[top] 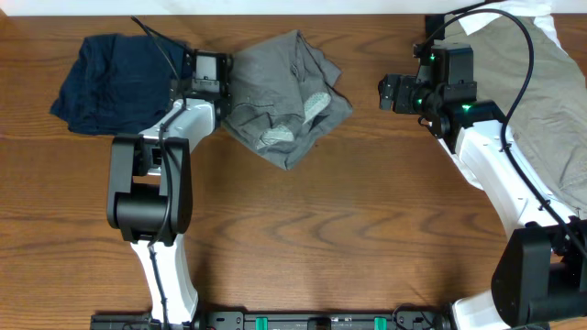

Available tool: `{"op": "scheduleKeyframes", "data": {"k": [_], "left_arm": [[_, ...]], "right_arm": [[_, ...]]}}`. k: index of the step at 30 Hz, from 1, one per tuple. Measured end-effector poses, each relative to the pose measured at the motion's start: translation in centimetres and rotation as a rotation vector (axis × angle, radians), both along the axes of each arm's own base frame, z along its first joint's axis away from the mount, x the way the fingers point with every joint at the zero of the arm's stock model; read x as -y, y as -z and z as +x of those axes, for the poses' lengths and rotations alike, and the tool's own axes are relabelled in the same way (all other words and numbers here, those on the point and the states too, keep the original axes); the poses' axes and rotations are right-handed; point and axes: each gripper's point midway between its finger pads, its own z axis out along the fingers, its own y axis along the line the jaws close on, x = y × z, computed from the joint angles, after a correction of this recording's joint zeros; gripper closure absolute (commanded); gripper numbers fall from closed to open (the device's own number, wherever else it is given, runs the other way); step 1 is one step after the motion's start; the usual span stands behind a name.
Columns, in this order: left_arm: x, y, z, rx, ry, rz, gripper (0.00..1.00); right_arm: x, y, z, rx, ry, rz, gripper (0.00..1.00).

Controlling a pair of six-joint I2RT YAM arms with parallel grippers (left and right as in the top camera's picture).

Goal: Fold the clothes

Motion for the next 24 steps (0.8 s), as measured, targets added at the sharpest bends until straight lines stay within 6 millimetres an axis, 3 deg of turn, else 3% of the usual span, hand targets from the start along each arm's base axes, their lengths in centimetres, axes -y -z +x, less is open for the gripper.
{"op": "scheduleKeyframes", "data": {"k": [4, 7, 13, 15, 18, 24], "left_arm": [[0.9, -0.8, 0.0, -0.033, 0.09, 0.082, 0.04], [3.1, -2.6, -0.3, -0.05, 0.185, 0.134, 0.02], [11.9, -8.5, -2.5, -0.024, 0.469, 0.106, 0.0], [14.9, -9.3, -3.6, -0.028, 0.566, 0.063, 0.0], [17.9, -8.4, -5.2, -0.08, 0.679, 0.003, 0.0], [20.8, -4.9, -6.7, -0.175, 0.772, -0.043, 0.0]], "right_arm": [[0.1, 0.0, 0.0, 0.001, 0.005, -0.005, 0.07], [0.2, 0.0, 0.0, 0.001, 0.008, -0.008, 0.05], [0.2, 0.0, 0.1, 0.002, 0.01, -0.01, 0.04], [0.2, 0.0, 0.1, 0.002, 0.01, -0.01, 0.04], [0.2, 0.0, 0.1, 0.002, 0.01, -0.01, 0.03], [0.2, 0.0, 0.1, 0.002, 0.01, -0.01, 0.01]]}}
